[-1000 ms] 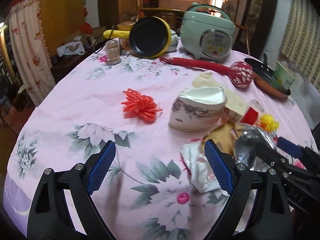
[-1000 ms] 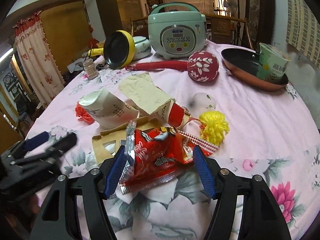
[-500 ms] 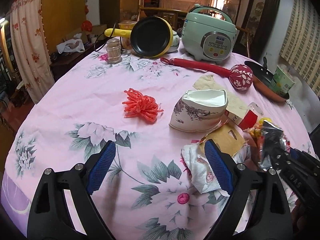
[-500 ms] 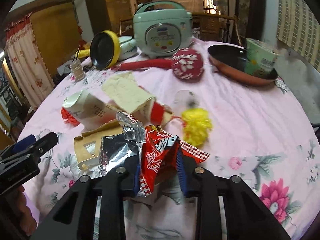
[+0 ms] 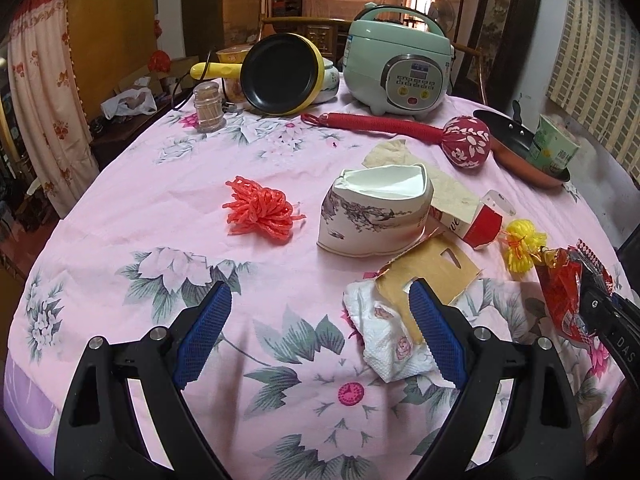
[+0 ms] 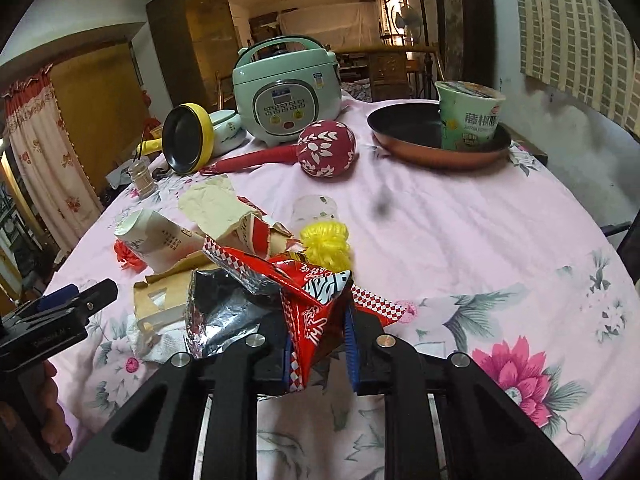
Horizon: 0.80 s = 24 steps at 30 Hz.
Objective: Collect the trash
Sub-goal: 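Grasp the red snack bag with the right tool and lift it, then lower the left tool onto the cardboard piece and close on it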
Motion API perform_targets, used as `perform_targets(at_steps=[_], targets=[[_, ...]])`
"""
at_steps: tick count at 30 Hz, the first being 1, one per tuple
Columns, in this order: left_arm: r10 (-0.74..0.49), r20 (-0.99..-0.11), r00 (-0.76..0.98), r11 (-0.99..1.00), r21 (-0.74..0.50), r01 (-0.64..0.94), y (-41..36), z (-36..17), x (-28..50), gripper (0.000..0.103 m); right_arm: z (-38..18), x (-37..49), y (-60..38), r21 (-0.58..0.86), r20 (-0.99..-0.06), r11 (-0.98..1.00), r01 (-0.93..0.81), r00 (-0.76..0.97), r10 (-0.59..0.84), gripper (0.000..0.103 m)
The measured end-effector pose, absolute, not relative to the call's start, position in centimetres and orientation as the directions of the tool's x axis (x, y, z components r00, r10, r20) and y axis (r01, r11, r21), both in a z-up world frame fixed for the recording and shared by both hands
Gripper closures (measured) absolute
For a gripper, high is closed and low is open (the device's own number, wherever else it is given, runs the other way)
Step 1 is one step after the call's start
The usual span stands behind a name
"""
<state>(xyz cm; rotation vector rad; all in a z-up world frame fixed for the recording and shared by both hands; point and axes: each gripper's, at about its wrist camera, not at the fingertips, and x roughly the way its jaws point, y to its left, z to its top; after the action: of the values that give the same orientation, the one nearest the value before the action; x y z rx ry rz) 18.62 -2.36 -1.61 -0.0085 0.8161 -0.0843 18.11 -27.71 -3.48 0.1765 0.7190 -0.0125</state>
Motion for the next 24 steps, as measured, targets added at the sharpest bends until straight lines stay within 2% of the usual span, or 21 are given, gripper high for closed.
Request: perform_targets(at_steps=[8, 16, 24], targets=[[-0.103, -0.751, 0.652, 0.994, -0.046, 0.104, -3.0, -2.4, 19.0, 0.015, -3.4, 17.9, -27.6, 0.178, -0.655, 0.983, 0.034, 0.75, 0.093, 0.082], [-0.157, -0.727, 0.668, 0.974, -0.003, 0.225, -5.6, -2.6, 18.0, 0.015, -3.4, 17.8, -27.7, 0.202, -0.656, 0.979, 0.024, 0.746, 0.117, 0.082], [-0.177, -0.779, 0.602, 0.958, 0.003, 0.286, -7.3, -2.9, 18.9, 0.015, -3.5, 17.9, -28.2, 0.24, -0.658, 0.971, 0.012, 0.737, 0.153, 0.082]])
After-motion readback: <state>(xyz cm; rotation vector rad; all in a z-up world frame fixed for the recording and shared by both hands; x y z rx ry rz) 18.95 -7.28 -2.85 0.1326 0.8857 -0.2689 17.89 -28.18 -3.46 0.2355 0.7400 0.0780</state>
